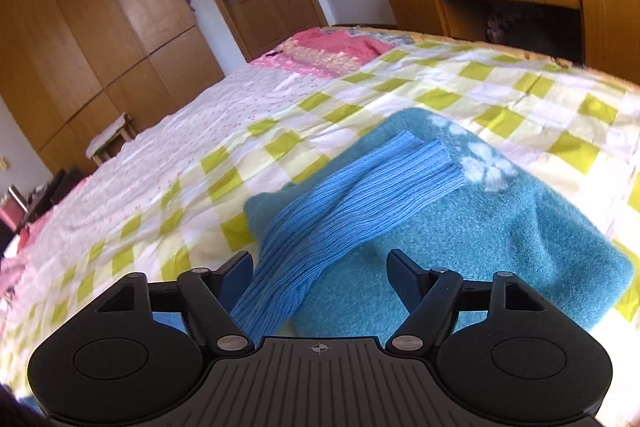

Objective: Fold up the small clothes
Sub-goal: 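Grasp the sweater sleeve cuff with the right gripper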

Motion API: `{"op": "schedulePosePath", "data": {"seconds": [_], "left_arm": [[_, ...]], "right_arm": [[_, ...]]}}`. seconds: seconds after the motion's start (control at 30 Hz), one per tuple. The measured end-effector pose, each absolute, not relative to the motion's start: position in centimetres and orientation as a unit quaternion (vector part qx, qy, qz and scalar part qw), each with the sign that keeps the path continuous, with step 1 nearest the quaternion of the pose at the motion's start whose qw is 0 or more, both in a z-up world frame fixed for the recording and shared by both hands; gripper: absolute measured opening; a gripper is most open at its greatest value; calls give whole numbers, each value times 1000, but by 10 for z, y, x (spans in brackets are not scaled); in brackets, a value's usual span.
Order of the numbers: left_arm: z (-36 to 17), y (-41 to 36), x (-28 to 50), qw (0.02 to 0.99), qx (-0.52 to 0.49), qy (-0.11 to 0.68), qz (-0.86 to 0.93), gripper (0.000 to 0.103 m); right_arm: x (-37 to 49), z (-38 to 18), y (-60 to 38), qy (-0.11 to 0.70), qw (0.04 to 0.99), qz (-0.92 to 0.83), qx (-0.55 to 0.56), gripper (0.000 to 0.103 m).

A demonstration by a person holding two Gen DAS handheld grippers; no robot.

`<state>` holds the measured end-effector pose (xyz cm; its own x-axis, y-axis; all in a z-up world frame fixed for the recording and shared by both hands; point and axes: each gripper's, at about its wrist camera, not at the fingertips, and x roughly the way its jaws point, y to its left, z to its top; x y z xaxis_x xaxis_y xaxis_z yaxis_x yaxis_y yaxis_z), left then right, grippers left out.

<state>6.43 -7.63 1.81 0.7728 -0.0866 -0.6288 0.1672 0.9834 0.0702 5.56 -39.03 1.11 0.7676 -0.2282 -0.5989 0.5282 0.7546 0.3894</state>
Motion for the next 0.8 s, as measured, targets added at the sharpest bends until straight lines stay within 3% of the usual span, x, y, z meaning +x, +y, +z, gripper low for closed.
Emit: {"op": "schedulePosePath", "data": {"seconds": [0.27,0.57,0.67,0.73,0.8], "left_arm": [[10,-92,72,937,67,334,-83,103],[2,-92,76,935,61,338,-89,103],[0,-93,76,933,63,342,-93,103],[-2,-91,75,932,65,343,-93,103],[-3,-87,74,932,66,345,-93,103]], "right_arm": [[67,-3,-428,259,875,-197,359,61],[55,-8,-445,238,859,-192,411,42],[58,-13,-449,235,851,-203,424,29],[54,-15,-454,227,845,-204,439,13],[51,-14,-457,210,844,-197,453,9]]}}
